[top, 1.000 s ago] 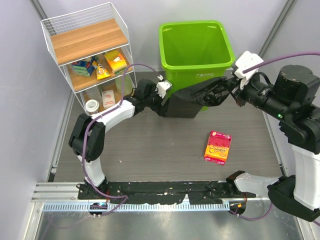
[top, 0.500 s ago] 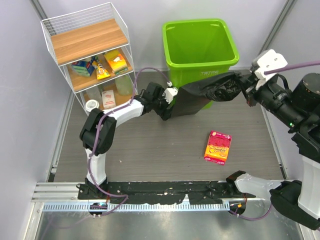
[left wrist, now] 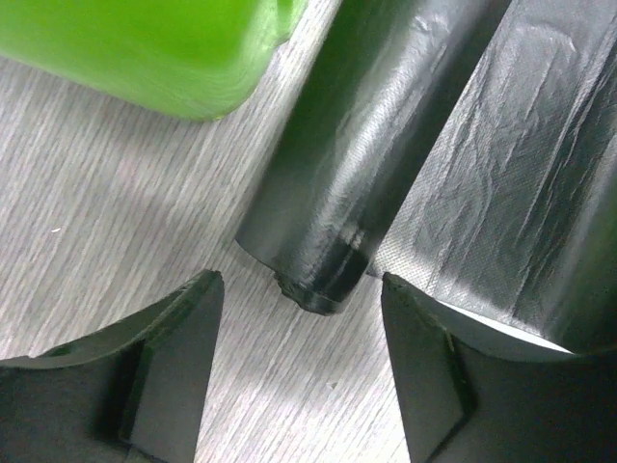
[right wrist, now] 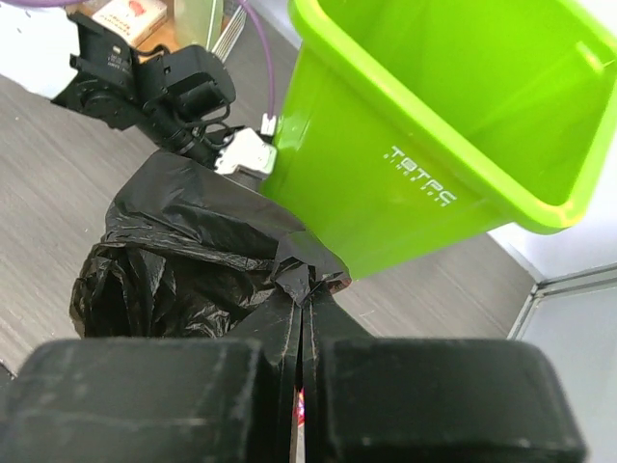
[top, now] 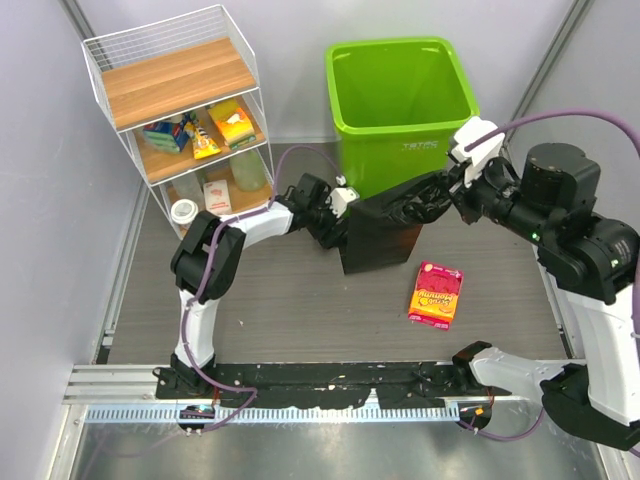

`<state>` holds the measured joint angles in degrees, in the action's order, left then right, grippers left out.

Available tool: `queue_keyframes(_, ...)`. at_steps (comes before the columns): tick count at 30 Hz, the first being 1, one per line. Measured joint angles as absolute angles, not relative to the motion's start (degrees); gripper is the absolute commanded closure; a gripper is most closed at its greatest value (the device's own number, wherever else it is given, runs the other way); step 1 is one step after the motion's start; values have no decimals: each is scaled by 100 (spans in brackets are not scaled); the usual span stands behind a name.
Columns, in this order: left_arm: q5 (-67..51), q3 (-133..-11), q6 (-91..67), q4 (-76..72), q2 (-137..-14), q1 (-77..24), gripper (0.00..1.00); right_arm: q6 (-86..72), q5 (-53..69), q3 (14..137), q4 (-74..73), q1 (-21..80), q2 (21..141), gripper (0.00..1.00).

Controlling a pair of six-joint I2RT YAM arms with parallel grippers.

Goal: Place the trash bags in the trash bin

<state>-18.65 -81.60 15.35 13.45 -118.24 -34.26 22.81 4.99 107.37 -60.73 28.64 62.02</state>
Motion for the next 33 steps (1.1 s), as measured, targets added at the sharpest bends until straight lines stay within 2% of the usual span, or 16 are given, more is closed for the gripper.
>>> queue_keyframes(6, -2112, -8160, 1415, 1273, -11937, -3452, 58, 2217, 626, 10403, -6097, 2864, 6224, 99)
queue_keyframes(12, -2379, -8145, 1247, 1236, -11955, -3509, 94, 2211, 657, 10191, -6101, 2864, 6224, 98)
queue_keyframes(14, -2432, -8108, 1186, 1179, -11952, -3529, 100, 2211, 655, 10108, -6101, 2864, 6213, 99)
queue_keyframes(20, -2305, -7531, 891, 862, -11596, -3557, 100, 2217, 652, 9856, -6139, 2864, 6184, 99)
queue_keyframes(33, -729, -5441, 156, 1280, -9341, -3568, 100, 2405, 412, 9290, -6206, 2864, 6125, 99)
